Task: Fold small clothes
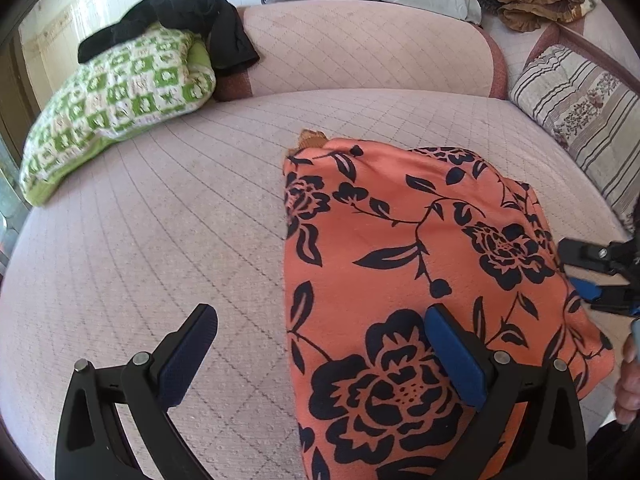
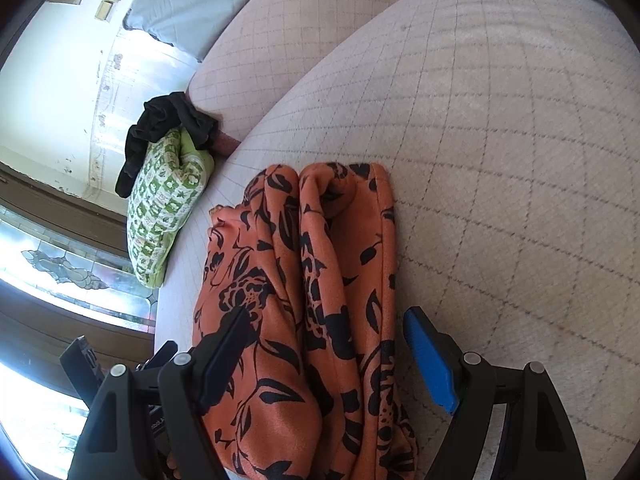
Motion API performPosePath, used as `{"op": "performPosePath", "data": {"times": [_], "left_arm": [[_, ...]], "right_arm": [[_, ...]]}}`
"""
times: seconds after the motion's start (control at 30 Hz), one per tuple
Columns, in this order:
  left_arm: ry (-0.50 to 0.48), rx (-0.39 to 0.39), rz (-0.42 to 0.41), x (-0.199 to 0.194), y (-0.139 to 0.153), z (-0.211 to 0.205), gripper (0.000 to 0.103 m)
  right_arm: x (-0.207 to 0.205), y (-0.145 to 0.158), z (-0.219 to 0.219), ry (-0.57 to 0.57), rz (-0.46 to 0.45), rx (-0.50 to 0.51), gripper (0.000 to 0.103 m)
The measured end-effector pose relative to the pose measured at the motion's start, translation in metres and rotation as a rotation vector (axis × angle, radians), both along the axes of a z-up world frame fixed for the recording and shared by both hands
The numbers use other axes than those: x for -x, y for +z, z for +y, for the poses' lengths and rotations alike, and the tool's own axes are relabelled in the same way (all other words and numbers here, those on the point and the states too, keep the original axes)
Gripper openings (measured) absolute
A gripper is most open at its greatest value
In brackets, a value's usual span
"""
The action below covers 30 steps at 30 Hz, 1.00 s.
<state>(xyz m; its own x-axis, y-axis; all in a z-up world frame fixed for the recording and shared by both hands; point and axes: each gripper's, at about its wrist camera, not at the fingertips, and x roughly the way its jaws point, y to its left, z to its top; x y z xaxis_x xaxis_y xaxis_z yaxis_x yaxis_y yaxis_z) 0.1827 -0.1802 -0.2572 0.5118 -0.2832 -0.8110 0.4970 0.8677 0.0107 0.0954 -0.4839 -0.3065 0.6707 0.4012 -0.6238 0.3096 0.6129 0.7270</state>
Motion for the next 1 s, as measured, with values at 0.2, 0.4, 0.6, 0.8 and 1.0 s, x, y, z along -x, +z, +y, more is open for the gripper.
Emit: {"op": "performPosePath", "data": {"times": [0.2, 0.4, 0.6, 0.8, 1.0], "left_arm": [[-0.012, 0.087, 0.133, -0.015, -0.007, 0.005, 0.103], [-0.051, 0.162, 0.219, -0.020, -0.015, 0.004, 0.103], [-0.092, 0.193, 0.243, -0.017, -0.020, -0.003, 0.100], [-0.084, 0.191, 0.210, -0.011, -0.019, -0.003, 0.090], [-0.093, 0.158, 0.151, 0.001, -0.011, -0.008, 0.079]], "right_arm": [[-0.012, -0.015, 0.008, 0.037, 0.010, -0.054, 0.082], [-0.018, -0.017, 0.014, 0.046, -0.008, -0.086, 0.083], [-0.024, -0.017, 0.025, 0.042, -0.016, -0.104, 0.082], [-0.026, -0.012, 0.041, 0.038, 0.006, -0.024, 0.072], [-0.027, -0.007, 0.050, 0.036, 0.015, 0.058, 0.061]]}}
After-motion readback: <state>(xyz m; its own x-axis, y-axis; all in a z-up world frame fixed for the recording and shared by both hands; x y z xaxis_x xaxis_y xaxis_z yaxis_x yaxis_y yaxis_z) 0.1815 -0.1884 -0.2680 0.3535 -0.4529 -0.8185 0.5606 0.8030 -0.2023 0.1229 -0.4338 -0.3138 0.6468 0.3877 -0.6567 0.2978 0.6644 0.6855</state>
